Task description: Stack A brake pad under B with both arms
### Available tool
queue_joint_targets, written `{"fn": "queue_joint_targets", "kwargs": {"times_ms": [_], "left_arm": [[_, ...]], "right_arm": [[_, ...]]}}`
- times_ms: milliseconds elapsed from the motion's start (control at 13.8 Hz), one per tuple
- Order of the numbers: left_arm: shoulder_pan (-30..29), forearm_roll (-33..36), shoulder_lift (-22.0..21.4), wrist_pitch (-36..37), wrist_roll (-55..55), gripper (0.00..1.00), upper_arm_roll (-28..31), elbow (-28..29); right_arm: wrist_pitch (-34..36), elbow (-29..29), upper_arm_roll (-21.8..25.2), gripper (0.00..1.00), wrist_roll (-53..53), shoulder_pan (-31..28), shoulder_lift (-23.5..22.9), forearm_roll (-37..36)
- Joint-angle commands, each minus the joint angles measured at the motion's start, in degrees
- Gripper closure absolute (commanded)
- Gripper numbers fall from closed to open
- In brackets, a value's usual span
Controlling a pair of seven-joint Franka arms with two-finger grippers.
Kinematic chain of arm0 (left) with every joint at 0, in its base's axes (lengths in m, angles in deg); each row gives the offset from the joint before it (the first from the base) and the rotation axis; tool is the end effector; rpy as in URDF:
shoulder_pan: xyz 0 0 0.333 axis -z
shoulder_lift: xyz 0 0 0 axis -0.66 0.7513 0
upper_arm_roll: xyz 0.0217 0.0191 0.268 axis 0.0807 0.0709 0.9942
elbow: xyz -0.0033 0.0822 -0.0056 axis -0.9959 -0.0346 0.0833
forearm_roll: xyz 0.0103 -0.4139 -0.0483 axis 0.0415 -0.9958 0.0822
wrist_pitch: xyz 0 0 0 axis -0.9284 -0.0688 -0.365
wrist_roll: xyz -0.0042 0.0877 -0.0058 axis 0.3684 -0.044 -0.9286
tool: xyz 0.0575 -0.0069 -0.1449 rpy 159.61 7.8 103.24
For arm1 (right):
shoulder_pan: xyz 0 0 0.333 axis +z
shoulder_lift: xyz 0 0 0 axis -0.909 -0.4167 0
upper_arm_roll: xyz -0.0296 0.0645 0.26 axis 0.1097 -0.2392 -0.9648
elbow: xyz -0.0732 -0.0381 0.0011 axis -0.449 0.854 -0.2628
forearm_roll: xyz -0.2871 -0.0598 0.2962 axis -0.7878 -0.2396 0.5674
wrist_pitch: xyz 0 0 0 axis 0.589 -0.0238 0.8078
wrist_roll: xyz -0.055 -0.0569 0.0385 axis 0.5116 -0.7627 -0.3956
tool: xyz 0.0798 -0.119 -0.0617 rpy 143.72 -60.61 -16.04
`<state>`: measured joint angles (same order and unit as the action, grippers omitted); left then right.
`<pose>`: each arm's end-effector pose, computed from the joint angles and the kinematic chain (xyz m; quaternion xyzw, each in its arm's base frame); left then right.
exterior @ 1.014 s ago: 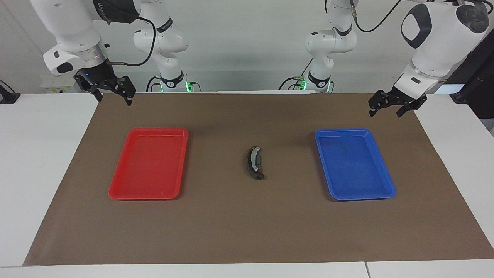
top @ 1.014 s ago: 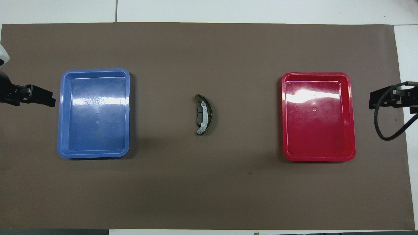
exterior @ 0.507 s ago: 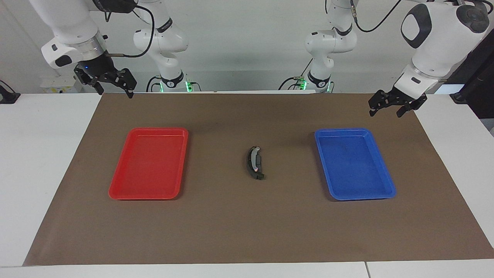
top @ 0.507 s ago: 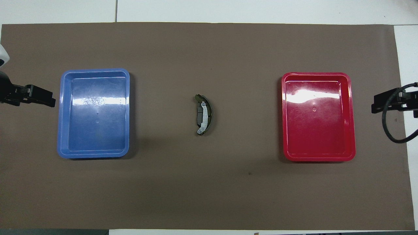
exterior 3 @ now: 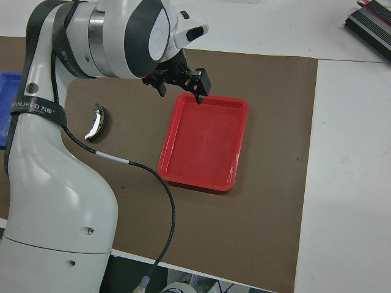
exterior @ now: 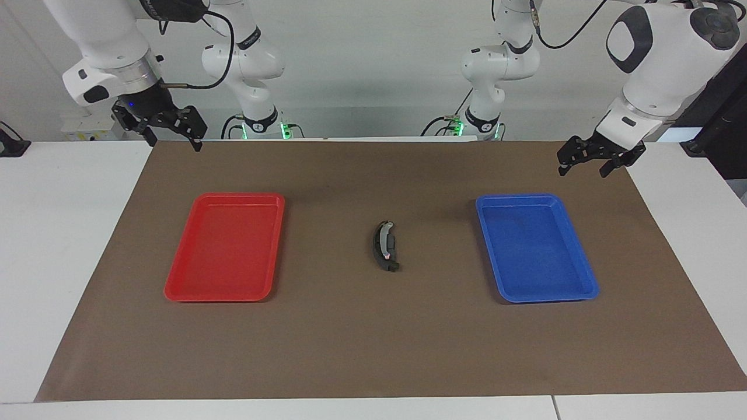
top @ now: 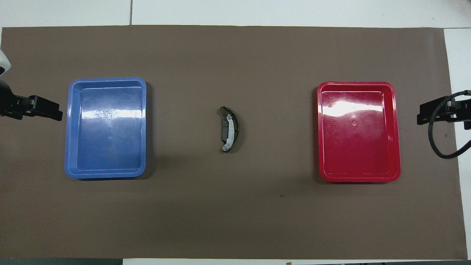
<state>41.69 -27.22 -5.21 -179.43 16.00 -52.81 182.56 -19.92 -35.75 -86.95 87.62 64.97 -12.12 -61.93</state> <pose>0.5770 -0.0261 0.4907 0.9974 -0.0622 -0.0341 0.0092 0.5492 -0.0094 0.5459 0.9967 -0.0715 -0.0330 0.0172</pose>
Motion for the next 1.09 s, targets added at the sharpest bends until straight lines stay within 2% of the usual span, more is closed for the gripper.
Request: {"fn": "queue_joint_targets", "kwargs": {"times_ms": [0,1014], "left_arm": [[-0.6,0.4,0.1,0.1,-0.5,0.01,-0.3,-0.5],[-0.6,0.4,0.1,0.1,-0.5,0.01,-0.3,-0.5]], "right_arm": [[0.7,1.2,-0.5,0.00,-1.4,-0.8,-0.7,0.8],[-0.1,0.7,-0.5,0.00,-1.5,-0.8,-0.5,0.9]]}}
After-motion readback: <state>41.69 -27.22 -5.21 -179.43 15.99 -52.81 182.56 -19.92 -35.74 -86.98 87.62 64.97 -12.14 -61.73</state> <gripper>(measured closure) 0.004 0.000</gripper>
